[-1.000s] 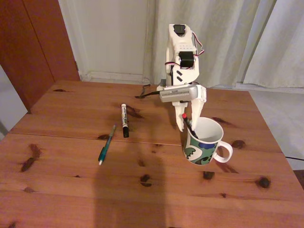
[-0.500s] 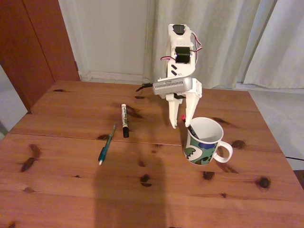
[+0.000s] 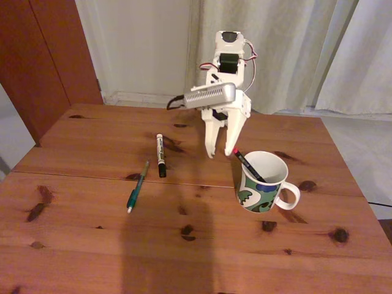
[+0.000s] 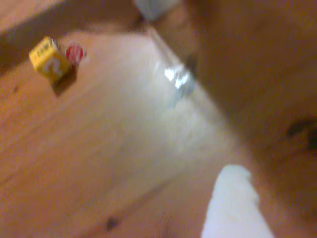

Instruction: Clean up the desk and place the pens and markers into the cup

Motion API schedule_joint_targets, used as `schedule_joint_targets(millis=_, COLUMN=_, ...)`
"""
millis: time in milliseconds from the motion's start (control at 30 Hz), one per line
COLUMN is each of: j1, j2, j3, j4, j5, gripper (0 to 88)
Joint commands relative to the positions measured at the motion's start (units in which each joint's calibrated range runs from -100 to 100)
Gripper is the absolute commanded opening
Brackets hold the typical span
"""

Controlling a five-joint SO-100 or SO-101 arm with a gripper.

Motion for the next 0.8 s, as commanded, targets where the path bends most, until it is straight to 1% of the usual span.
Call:
schedule_joint_targets(millis=0, j1=1.6, j2=-1.2, j3=-4.6, j4=-0.5, j5=1.6, gripper=15.2)
schedule_joint_targets(millis=533, j1=13.8, j2=11.8, j3=-3.8, j4=0.1, j5=10.9, gripper=15.0)
schedule_joint_targets(millis=767, j1=14.6, j2=12.3, j3=-3.1, j4=0.1, j5=11.2, gripper=15.1)
